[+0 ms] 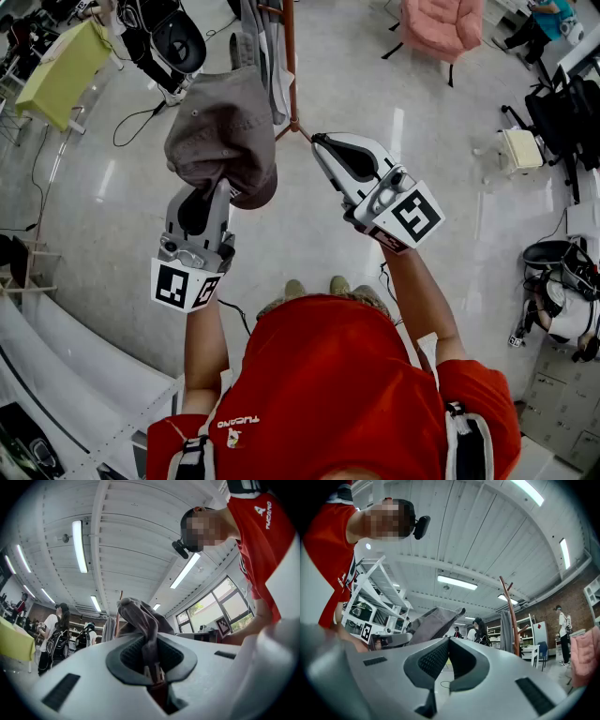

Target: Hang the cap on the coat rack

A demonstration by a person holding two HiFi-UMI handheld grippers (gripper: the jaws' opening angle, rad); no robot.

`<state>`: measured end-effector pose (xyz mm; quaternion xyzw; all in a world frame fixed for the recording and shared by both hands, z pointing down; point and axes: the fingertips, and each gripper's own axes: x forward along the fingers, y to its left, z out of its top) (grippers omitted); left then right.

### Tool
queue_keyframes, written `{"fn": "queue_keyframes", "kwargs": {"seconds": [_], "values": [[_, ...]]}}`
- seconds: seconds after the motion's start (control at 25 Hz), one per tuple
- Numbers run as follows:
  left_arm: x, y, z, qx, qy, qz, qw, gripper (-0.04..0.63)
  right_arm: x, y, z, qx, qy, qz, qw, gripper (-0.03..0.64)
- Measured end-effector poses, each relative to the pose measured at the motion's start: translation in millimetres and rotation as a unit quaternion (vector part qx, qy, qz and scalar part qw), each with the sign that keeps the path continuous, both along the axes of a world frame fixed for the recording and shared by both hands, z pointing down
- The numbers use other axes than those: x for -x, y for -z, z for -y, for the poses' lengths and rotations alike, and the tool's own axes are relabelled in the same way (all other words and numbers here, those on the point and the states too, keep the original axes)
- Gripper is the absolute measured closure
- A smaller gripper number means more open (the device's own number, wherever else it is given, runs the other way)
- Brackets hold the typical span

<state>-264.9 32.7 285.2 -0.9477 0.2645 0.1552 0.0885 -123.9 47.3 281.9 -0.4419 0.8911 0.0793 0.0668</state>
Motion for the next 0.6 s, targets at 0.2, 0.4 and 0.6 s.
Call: {"fn": "queue_keyframes", "kwargs": {"seconds": [0.2,0.4,0.6], "values": [[2.0,-10.2,7.7,0.009,-0.001,0.006,0.9999,0.554,-0.3,-8.5,-1.9,0.004,-0.015,0.018,1.000,0.594],[-4.3,-14.8,41.5,0.013,0.002,0.008,0.9999,0.552,-10.2,-19.3,10.6,0.018,-0.046,0.016,0.999,0.594],[-27.3,-19.8,76.2,0.006,0.019,0.026,0.9995,0.554,-28.5,-22.3,34.1,0.003,-0.052,0.021,0.998,0.594]]}}
